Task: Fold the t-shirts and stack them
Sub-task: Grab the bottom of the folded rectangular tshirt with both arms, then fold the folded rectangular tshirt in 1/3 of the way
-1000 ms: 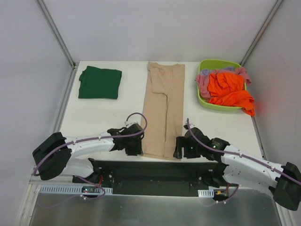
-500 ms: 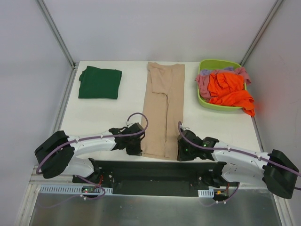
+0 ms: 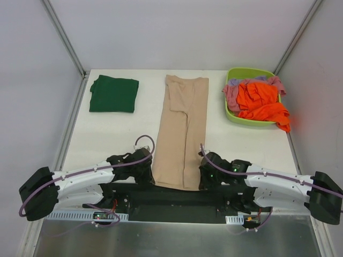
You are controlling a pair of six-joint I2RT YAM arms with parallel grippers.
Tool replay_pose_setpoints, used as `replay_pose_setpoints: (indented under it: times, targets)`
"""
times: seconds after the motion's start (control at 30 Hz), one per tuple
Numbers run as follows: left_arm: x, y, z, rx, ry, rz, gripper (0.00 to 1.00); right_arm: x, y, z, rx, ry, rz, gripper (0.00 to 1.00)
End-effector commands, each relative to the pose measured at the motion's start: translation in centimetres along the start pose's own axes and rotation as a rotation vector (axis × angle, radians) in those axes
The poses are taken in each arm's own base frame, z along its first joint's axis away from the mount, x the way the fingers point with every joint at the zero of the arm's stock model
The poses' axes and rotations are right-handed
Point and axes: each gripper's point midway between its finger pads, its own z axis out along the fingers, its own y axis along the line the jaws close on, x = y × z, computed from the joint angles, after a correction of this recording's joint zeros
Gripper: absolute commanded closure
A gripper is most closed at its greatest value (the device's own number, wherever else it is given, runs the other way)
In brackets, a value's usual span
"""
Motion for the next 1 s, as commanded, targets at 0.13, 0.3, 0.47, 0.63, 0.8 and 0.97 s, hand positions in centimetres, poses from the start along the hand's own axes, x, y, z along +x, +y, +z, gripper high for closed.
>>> replay_pose_setpoints:
  times: [0.13, 0.3, 0.47, 0.63, 0.8, 0.97]
  targets:
    - [1.7, -1.7, -3.2, 0.175, 0.018, -0.005, 1.0, 0.4, 5.6, -3.2, -0.192, 0.005, -0.078, 0.99]
    - [-1.9, -3.6, -4.9, 0.2, -0.154, 0.03, 1.0, -2.9, 5.3, -4.1, -0.16, -0.121, -0.117, 0.99]
    - [-6.6, -5.6, -6.2, 0.144, -0.304, 0.063, 1.0, -7.9, 4.7, -6.0, -0.109, -0.279, -0.127, 0.99]
    - [-11.9, -7.9, -7.8, 0.115, -0.386, 0.078, 1.0, -12.8, 3.4, -7.7, -0.035, -0.395, -0.097, 0.99]
    - [-16.3, -9.3, -8.1, 0.092, -0.437, 0.089, 1.0, -17.5, 2.1, -9.0, 0.049, -0.495, -0.085, 0.99]
    - [-20.2, -10.3, -7.8, 0.092, -0.446, 0.043, 1.0, -21.6, 0.3, -9.2, 0.126, -0.542, -0.049, 0.99]
